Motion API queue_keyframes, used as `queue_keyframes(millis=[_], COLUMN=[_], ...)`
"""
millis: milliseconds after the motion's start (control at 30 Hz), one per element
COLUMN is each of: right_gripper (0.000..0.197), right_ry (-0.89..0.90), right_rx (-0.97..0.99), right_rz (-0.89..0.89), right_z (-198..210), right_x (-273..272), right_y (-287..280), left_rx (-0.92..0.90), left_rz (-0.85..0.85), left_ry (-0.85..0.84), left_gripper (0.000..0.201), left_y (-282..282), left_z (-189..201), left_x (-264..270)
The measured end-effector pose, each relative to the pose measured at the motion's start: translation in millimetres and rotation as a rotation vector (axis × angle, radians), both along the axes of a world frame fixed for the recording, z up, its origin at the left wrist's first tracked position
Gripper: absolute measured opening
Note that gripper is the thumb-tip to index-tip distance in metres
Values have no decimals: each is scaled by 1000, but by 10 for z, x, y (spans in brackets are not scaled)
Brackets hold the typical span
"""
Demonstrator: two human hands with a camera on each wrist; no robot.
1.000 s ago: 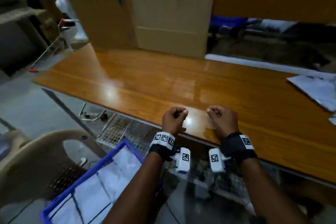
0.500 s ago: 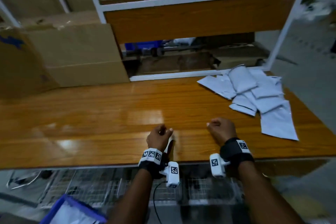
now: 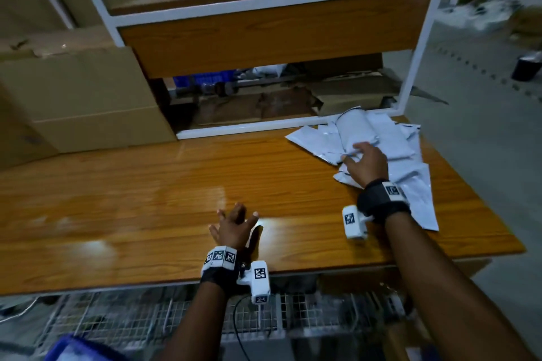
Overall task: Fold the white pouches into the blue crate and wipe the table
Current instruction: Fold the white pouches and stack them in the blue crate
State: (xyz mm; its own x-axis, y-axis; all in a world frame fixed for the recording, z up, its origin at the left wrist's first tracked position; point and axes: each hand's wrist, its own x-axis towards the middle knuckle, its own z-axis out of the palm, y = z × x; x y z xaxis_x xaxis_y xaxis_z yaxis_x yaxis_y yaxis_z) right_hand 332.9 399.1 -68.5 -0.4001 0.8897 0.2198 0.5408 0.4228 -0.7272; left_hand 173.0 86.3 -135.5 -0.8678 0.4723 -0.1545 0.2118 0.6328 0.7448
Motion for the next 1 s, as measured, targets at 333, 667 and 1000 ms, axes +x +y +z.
queue_keyframes(millis=[333,667,1000], right_gripper=[78,46,24], right_ry=[-134,-35,420], right_rx=[-149,-305,-891], right_rz=[-255,-190,314], right_z=[118,259,-181], right_x=[-294,-260,-319], right_y=[671,351,-1223], left_rx=[109,143,680], left_rz=[17,163,184], left_ry=[-6,-118,-334], left_gripper=[60,63,40], left_y=[-82,-6,119], left_z=[-220,-423,38], left_x=[-126,-204,-52])
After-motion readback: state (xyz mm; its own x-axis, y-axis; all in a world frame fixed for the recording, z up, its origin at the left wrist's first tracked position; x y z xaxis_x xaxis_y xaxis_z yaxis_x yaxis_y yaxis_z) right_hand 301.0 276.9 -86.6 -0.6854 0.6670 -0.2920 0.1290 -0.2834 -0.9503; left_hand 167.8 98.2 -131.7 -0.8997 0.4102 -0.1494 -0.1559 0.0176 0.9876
